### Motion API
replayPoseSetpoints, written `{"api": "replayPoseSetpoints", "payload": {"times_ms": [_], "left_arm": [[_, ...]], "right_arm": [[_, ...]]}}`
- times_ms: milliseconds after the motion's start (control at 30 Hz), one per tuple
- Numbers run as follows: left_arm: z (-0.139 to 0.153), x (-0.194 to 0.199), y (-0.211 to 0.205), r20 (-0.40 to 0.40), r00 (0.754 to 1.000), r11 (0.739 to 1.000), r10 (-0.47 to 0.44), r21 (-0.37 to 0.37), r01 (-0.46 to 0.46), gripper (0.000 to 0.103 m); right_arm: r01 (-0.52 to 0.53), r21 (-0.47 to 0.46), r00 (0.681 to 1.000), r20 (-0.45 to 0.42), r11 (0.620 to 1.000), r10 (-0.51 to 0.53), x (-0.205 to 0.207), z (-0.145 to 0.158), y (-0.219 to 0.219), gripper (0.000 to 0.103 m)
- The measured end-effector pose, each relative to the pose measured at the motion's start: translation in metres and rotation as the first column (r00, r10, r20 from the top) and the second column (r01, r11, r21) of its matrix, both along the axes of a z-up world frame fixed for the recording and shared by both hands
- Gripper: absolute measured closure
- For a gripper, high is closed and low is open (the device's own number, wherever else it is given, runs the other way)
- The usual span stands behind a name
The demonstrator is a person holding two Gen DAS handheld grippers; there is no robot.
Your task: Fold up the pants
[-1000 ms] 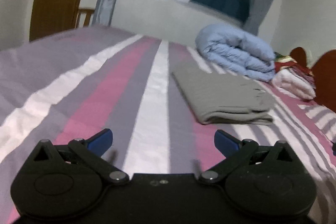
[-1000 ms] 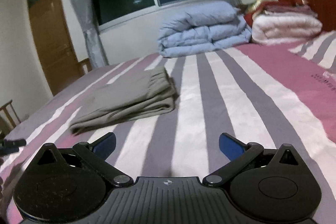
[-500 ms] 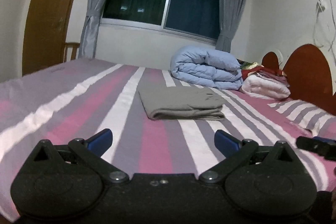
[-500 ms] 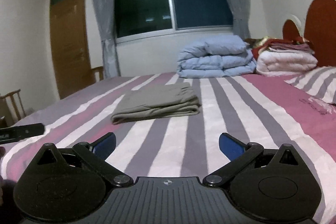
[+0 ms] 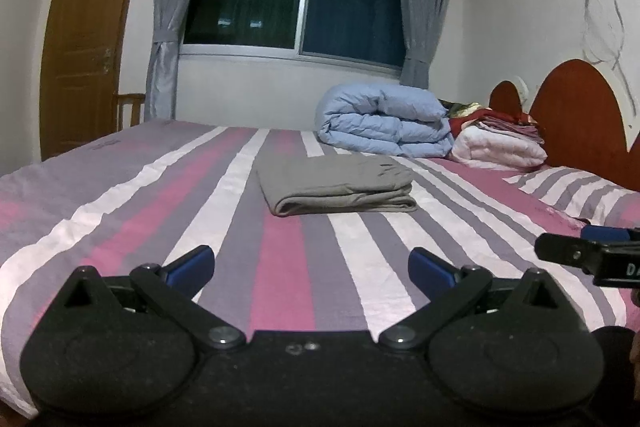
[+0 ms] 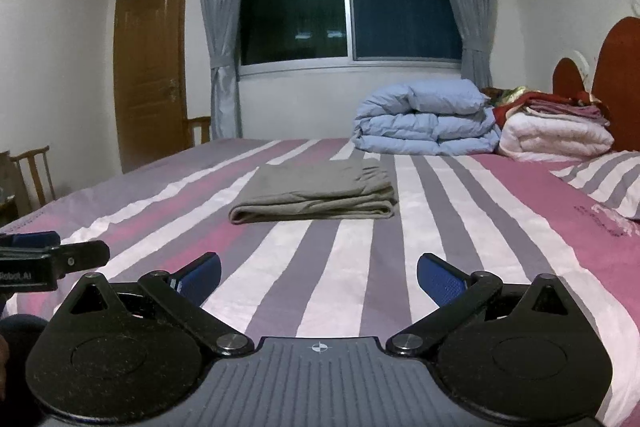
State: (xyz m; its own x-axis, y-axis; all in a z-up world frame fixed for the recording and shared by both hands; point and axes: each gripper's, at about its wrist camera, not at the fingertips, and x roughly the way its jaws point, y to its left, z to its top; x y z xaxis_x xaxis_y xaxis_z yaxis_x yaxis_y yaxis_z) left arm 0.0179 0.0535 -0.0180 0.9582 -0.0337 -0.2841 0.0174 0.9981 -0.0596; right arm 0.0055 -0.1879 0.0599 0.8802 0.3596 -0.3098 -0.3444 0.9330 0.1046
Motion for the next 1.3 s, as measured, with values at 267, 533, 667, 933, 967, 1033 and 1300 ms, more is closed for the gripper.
{"api": "replayPoseSetpoints", "payload": {"times_ms": [267, 533, 667, 933, 967, 1033, 1300], "left_arm": [[-0.0019, -0.0016, 0.0011, 0.0, 1.0, 1.0, -0.005, -0.005, 0.005, 0.006], [-0.002, -0.0032, 0.0019, 0.007, 1.0, 1.0, -0.007, -0.009, 0.007, 0.006], [-0.0023, -0.0031, 0.0014, 0.006, 1.0, 1.0, -0.007, -0.009, 0.007, 0.006], [-0.0024, -0.0034, 0.0009, 0.008, 1.0, 1.0, -0.007, -0.008, 0.007, 0.006], [-0.0021, -0.0032, 0.0008, 0.007, 1.0, 1.0, -0.008, -0.008, 0.008, 0.006], [-0.0023, -0.0034, 0.0006, 0.007, 1.0, 1.0, -0.008, -0.007, 0.008, 0.006], [-0.0025, -0.0031, 0.0004, 0.008, 1.0, 1.0, -0.008, -0.01, 0.008, 0.006]], "right_arm": [[-0.017, -0.023, 1.0, -0.002, 1.0, 0.017, 0.0056, -0.0023, -0.001, 0.0], [-0.018, -0.022, 1.0, -0.002, 1.0, 0.018, 0.0066, -0.0033, -0.0018, 0.0], [-0.019, -0.022, 1.0, -0.001, 1.0, 0.019, 0.007, -0.0034, -0.0026, 0.0], [-0.019, -0.022, 1.0, 0.0, 1.0, 0.019, 0.0082, -0.004, -0.0024, 0.0], [-0.02, -0.022, 1.0, 0.0, 1.0, 0.02, 0.0083, -0.004, -0.0028, 0.0], [-0.018, -0.024, 1.0, -0.001, 1.0, 0.018, 0.0084, -0.0042, -0.0017, 0.0], [-0.018, -0.023, 1.0, -0.002, 1.0, 0.018, 0.0093, -0.0047, -0.0001, 0.0]]}}
